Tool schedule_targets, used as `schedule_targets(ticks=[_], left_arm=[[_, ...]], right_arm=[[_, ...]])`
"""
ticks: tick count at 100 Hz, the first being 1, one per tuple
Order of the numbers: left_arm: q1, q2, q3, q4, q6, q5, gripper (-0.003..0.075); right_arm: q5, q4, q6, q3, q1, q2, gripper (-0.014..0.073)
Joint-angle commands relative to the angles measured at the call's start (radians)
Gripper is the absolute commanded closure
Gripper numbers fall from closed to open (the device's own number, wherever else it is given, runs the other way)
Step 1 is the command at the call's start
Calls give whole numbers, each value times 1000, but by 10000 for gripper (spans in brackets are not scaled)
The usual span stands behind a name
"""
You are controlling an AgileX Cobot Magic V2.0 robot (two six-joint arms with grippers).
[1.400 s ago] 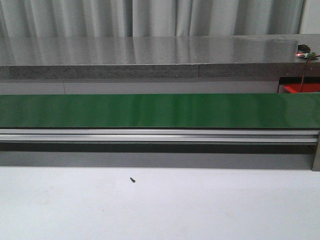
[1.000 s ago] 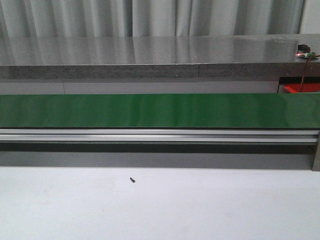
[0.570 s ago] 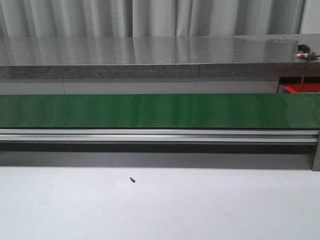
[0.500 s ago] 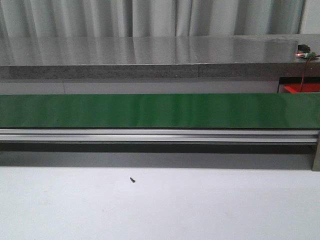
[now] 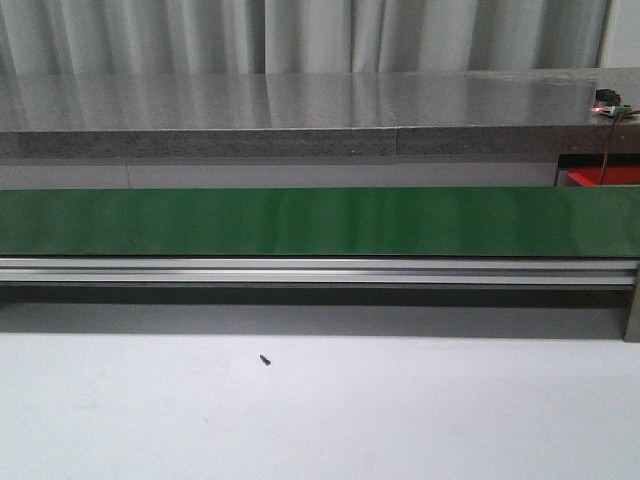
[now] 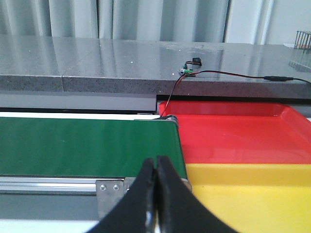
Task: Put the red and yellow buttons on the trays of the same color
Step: 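Move the left gripper down over the red-capped button in the cluster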
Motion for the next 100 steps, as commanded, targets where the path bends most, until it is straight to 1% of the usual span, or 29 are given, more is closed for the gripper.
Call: schedule_targets(ticks=[1,5,10,19,26,27,28,30,31,33,35,37,38,39,43,46,49,63,75,86,100], left_arm=[[32,80,-61,-7,-13,-56,738],[44,116,-75,-7,-13,-52,734],[54,156,-92,-7,-13,-47,708],[59,212,-120,-5,-13,-47,597],[59,246,-136,-5,-13,-51,463],[59,251,-140,-5,-13,-51,430],[59,254,-140,-5,-13,-51,414],[59,261,-146,-5,-13,-51,344],[59,264,-147,-5,-13,-53,344],[59,272,-152,-5,-13,-58,273],[59,275,-152,-3,-13,-61,238],[59,278,-154,-3,-13,-68,173],[59,280,-154,-3,-13,-70,173],[59,280,-154,-1,-13,-76,144],[59,285,-154,4,-13,-89,80],[59,288,-154,4,-11,-91,55],[59,290,-154,4,-11,-91,45],[59,300,-152,4,-8,-113,48],[62,304,-152,23,-7,-103,48],[104,330,-179,23,-62,-34,48],[196,405,-232,12,-64,78,48]], right_arm=[[-76,-3,1,-19,3,-17,715],[-76,-3,1,-19,3,-17,715],[-76,-3,1,-19,3,-17,715],[-76,-3,1,-19,3,-17,715],[-76,-3,1,-19,3,-17,715],[-76,-3,1,-19,3,-17,715],[-76,-3,1,-19,3,-17,715],[-76,-3,1,-19,3,-17,715],[-76,-3,1,-19,3,-17,715],[-76,-3,1,-19,3,-17,715],[-76,-3,1,-19,3,-17,715],[-76,-3,1,-19,3,-17,715],[-76,-3,1,-19,3,-17,715],[-76,-3,1,-19,3,-17,715],[-76,-3,1,-19,3,-17,715],[-76,-3,1,-19,3,-17,715],[-76,-3,1,-19,3,-17,715],[-76,-3,1,-19,3,-17,715],[-75,-3,1,-19,3,-17,715],[-75,-3,1,-19,3,-17,715],[-75,-3,1,-19,3,-17,715]])
